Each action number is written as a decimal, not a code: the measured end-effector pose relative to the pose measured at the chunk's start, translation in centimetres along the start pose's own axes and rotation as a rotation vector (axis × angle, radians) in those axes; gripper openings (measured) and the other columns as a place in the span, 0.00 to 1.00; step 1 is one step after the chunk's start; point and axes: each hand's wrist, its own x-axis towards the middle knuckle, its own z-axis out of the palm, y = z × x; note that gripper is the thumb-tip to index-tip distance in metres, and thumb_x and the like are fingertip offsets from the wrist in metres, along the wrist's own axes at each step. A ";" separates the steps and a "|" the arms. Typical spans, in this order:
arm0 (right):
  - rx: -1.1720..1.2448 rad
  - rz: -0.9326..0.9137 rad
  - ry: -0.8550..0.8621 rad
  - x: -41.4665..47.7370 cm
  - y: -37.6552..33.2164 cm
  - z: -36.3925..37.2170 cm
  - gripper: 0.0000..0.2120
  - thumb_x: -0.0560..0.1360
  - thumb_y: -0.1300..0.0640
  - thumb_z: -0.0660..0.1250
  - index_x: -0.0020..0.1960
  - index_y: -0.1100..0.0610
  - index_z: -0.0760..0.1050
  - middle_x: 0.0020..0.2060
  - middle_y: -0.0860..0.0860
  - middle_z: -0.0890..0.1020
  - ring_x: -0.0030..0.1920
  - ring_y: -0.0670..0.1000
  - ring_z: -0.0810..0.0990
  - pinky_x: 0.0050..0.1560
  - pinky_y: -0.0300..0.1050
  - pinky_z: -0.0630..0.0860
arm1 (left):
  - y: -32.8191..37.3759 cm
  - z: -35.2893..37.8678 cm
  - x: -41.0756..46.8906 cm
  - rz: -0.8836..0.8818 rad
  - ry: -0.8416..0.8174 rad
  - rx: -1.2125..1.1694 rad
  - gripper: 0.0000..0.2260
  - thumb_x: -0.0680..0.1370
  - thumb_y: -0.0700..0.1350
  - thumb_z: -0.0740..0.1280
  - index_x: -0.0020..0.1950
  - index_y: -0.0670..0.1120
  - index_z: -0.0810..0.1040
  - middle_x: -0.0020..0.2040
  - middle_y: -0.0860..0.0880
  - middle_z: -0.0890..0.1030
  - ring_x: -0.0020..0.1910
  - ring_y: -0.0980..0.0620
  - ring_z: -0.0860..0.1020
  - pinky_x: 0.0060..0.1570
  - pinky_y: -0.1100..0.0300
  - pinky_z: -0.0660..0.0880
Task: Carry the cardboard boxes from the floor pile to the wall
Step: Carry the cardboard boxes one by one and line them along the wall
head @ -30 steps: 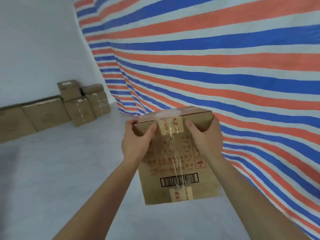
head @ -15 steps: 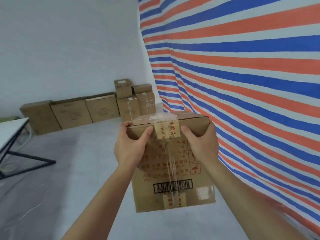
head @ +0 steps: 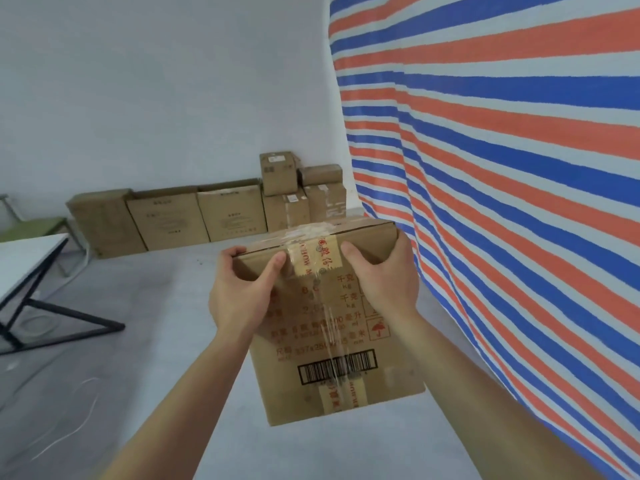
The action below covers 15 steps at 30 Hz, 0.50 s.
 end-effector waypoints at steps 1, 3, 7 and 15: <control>-0.002 -0.011 -0.025 1.5 -0.3 1.8 0.41 0.69 0.32 0.72 0.75 0.44 0.60 0.68 0.42 0.71 0.68 0.46 0.71 0.63 0.49 0.76 | -0.5 0.2 2.0 -0.004 0.016 0.003 0.29 0.67 0.70 0.72 0.62 0.60 0.70 0.52 0.59 0.77 0.55 0.53 0.77 0.55 0.50 0.77; 0.002 -0.031 -0.066 4.6 -0.8 6.5 0.40 0.70 0.33 0.73 0.75 0.44 0.60 0.68 0.43 0.71 0.66 0.45 0.71 0.61 0.45 0.74 | -2.3 0.4 7.0 -0.023 0.052 -0.001 0.29 0.67 0.70 0.72 0.62 0.60 0.70 0.52 0.59 0.77 0.54 0.53 0.77 0.54 0.50 0.77; 0.002 -0.056 -0.120 10.4 -1.2 16.6 0.41 0.70 0.33 0.73 0.75 0.46 0.60 0.67 0.43 0.71 0.66 0.46 0.71 0.58 0.43 0.72 | -6.4 0.7 17.3 -0.031 0.088 -0.029 0.31 0.65 0.72 0.72 0.62 0.60 0.70 0.52 0.60 0.77 0.54 0.54 0.77 0.55 0.47 0.79; 0.002 0.000 -0.136 21.0 -2.7 35.4 0.43 0.68 0.30 0.72 0.75 0.47 0.60 0.66 0.44 0.73 0.66 0.48 0.73 0.57 0.43 0.75 | -12.1 0.8 37.6 -0.013 0.091 0.009 0.31 0.65 0.71 0.72 0.62 0.59 0.70 0.52 0.56 0.79 0.52 0.52 0.79 0.52 0.47 0.80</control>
